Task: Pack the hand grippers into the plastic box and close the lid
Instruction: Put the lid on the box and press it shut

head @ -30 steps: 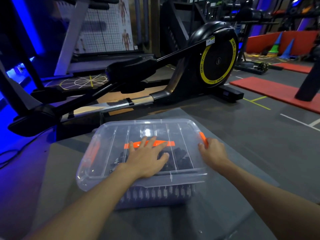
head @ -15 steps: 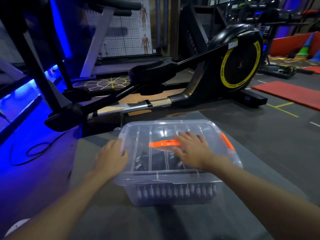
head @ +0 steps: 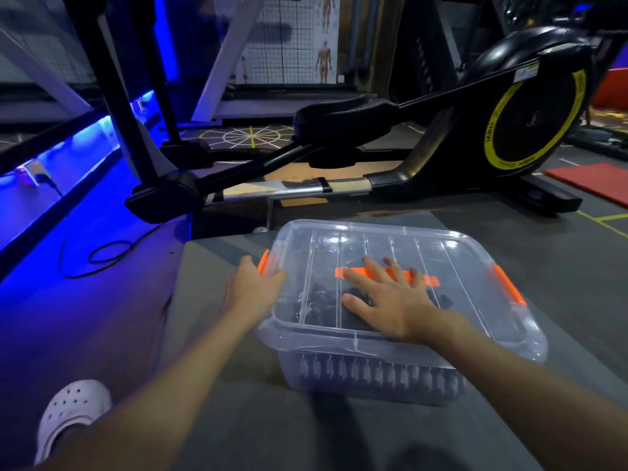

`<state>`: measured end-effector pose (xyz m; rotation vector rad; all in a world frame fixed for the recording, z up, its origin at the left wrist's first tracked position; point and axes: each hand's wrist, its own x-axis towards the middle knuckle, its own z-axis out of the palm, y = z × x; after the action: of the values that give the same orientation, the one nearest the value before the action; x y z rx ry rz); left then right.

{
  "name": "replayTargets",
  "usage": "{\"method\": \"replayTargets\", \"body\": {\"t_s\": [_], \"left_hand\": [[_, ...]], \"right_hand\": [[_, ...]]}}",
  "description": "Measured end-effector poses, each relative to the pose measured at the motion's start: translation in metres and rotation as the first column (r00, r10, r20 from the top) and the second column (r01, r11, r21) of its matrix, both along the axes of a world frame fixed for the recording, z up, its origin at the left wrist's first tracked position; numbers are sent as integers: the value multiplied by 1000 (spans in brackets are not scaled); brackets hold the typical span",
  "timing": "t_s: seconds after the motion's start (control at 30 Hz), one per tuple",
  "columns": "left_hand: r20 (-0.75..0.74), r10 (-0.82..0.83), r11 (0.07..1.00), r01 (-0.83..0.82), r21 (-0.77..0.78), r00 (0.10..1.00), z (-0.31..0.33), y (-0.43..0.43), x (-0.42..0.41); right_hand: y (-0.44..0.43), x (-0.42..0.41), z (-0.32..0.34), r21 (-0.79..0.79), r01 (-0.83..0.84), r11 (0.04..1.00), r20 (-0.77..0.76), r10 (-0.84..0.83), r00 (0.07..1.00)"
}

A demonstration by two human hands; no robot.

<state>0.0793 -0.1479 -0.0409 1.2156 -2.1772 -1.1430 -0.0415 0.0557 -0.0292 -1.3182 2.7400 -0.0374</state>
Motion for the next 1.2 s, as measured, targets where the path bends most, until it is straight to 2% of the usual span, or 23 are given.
{"method": "replayTargets", "body": {"t_s": [0.13,0.23,0.43,0.6,0.77,0.87,0.93,1.03,1.2], "left_hand": [[-18,-2,1000,2,-20,1000,1,1,1],[27,-21,999,22,-29,999,3,1,3],[97,-19,987,34,-156,995,3,2,3],[177,-39,931,100,-352,983,10,11,2],[212,-95,897,176,-406,973,15,22,3],[254,-236,802,335,-494,938,14,31,4],[332,-324,702,460,-543,886,14,45,3],[415,-406,608,580,-542,814,12,58,4],[488,-381,610,610,-505,785,12,59,7]], "right_hand": [[1,-1,-2,-9,-1,1000,-18,1,1000],[0,-1,-3,-17,-6,1000,-23,5,1000],[1,-1,-4,-14,-5,1000,-30,5,1000],[1,-1,-5,-29,-8,1000,-33,7,999],[5,3,-1,-137,7,991,-10,-9,1000],[15,11,4,-207,26,978,-5,-28,1000],[28,16,7,-184,49,982,-14,-52,999],[53,15,8,-163,114,980,-34,-121,992],[64,13,5,-151,150,977,44,-145,988]]}}
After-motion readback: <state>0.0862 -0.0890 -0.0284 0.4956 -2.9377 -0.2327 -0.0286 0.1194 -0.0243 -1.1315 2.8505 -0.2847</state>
